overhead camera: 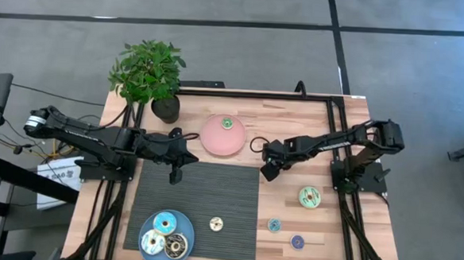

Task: Pick & Place donuts
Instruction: Put the top small dark blue donut on the pink plate

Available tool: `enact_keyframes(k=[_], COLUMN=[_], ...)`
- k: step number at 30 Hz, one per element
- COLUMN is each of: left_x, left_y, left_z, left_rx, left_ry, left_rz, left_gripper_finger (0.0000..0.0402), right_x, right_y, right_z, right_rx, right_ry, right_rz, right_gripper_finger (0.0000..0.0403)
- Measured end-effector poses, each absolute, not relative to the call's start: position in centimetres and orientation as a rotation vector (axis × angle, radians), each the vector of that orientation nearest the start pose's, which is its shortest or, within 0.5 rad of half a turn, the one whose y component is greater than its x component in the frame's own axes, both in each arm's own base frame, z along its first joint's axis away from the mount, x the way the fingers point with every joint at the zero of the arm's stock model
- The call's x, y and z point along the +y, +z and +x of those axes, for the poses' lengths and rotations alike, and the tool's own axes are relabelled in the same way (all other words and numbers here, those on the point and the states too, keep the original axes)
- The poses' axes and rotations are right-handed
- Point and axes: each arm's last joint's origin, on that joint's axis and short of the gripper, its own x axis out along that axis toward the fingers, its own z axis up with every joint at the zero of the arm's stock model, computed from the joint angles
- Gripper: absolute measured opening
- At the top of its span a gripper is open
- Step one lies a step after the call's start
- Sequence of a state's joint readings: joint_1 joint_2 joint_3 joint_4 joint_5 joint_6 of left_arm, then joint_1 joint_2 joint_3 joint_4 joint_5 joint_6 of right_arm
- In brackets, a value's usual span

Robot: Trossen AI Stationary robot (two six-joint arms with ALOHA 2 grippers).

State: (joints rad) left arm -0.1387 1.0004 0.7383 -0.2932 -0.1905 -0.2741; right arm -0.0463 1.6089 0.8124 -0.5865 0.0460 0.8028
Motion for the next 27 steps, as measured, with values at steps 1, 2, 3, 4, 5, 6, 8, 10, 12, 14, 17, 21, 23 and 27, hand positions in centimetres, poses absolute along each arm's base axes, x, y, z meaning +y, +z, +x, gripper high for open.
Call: enact_keyframes(k=[1,2,3,4,5,6,8,10,12,14,17,21,23,27], left_x=[-2.4,-2.4,-2.4,-2.4,-2.4,-2.4,-2.4,-2.4,-2.4,-2.4,-2.4,-2.4,-2.4,-2.4], left_y=[26.9,26.9,26.9,26.9,26.9,26.9,26.9,26.9,26.9,26.9,26.9,26.9,26.9,26.9], left_z=[21.0,21.0,21.0,21.0,21.0,21.0,21.0,21.0,21.0,21.0,21.0,21.0,21.0,21.0], left_rx=[0.536,0.536,0.537,0.536,0.536,0.536,0.536,0.536,0.536,0.536,0.536,0.537,0.541,0.541], left_ry=[0.125,0.125,0.125,0.125,0.125,0.125,0.125,0.125,0.125,0.125,0.125,0.125,0.126,0.121], left_rz=[-0.176,-0.176,-0.176,-0.176,-0.176,-0.176,-0.176,-0.177,-0.178,-0.178,-0.178,-0.179,-0.178,-0.162], left_gripper_finger=[0.0,0.0,0.0,0.0,0.0,0.0,0.0,0.0,0.0,0.0,0.0,0.0,0.0,0.0], right_x=[-1.4,-1.4,-1.4,-1.4,-1.4,-1.4,-1.3,-1.3,-1.3,-1.3,-1.3,-1.3,-1.4,-2.2], right_y=[13.9,13.9,13.9,13.9,13.9,13.9,13.9,13.9,13.9,13.9,13.9,14.8,15.5,18.0], right_z=[26.2,26.2,26.2,26.2,26.2,26.2,26.2,26.2,26.2,26.2,26.2,26.1,26.0,26.2], right_rx=[1.276,1.279,1.28,1.28,1.28,1.281,1.282,1.282,1.283,1.283,1.283,1.245,1.21,1.091], right_ry=[-0.621,-0.615,-0.613,-0.613,-0.613,-0.612,-0.612,-0.612,-0.612,-0.611,-0.611,-0.607,-0.604,-0.582], right_rz=[0.677,0.683,0.685,0.686,0.685,0.686,0.686,0.686,0.686,0.687,0.688,0.708,0.724,0.755], right_gripper_finger=[0.0249,0.0244,0.0239,0.0234,0.0229,0.0223,0.0213,0.0203,0.0196,0.019,0.0185,0.0183,0.0183,0.0184])
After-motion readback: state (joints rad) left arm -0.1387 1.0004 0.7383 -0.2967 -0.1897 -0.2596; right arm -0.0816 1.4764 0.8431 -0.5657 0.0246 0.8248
